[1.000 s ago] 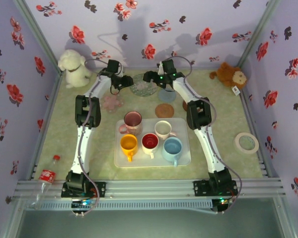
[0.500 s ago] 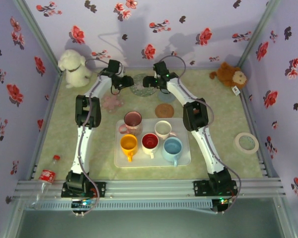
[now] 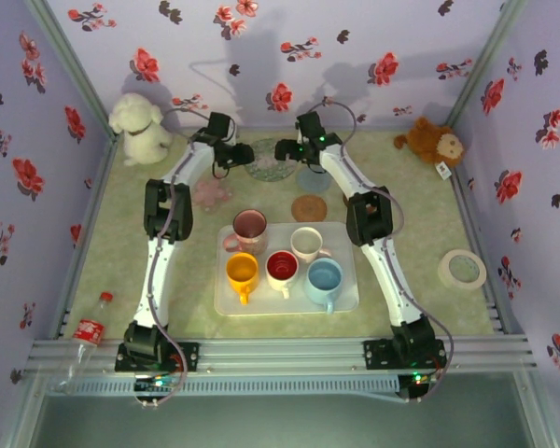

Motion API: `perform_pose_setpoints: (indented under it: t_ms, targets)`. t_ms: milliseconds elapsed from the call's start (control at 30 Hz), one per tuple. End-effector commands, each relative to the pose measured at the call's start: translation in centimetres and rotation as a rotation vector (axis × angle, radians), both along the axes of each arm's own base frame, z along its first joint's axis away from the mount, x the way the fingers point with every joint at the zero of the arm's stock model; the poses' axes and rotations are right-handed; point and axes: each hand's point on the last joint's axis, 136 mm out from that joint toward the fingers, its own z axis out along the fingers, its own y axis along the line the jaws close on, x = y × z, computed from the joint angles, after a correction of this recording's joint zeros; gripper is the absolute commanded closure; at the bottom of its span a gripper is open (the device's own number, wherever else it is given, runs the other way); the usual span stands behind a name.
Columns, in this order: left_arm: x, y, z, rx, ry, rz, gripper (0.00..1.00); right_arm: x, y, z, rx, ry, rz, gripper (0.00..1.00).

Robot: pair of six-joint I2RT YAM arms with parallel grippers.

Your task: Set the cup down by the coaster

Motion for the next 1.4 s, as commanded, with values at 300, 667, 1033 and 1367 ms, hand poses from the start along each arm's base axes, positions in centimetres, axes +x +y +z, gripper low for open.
perform_pose_setpoints:
  t_ms: [300,667,1033,1367]
  targets:
    - [-4.3,-7.1,-3.4,-0.071,0.106,-0.206,0.47,-3.6,6.0,-3.8,0.212,0.181,0.101,0.02]
    - [-5.9,-10.2,-3.0,-0.122,0.113,-0.303,0.47,-2.7,3.8,-1.6,0.332,0.213,0.046,0.04]
    - [-9.3,-10.9,-2.0,-0.111,0.142,-0.407,0.49,-4.3,4.8,-3.5,0.340,0.280,0.101,0.03]
    - [-7.5,-9.0,-2.3,-0.095,0.113,-0.299,0.85,-5.0,3.9,-3.7,0.323,0.322,0.076,0.05]
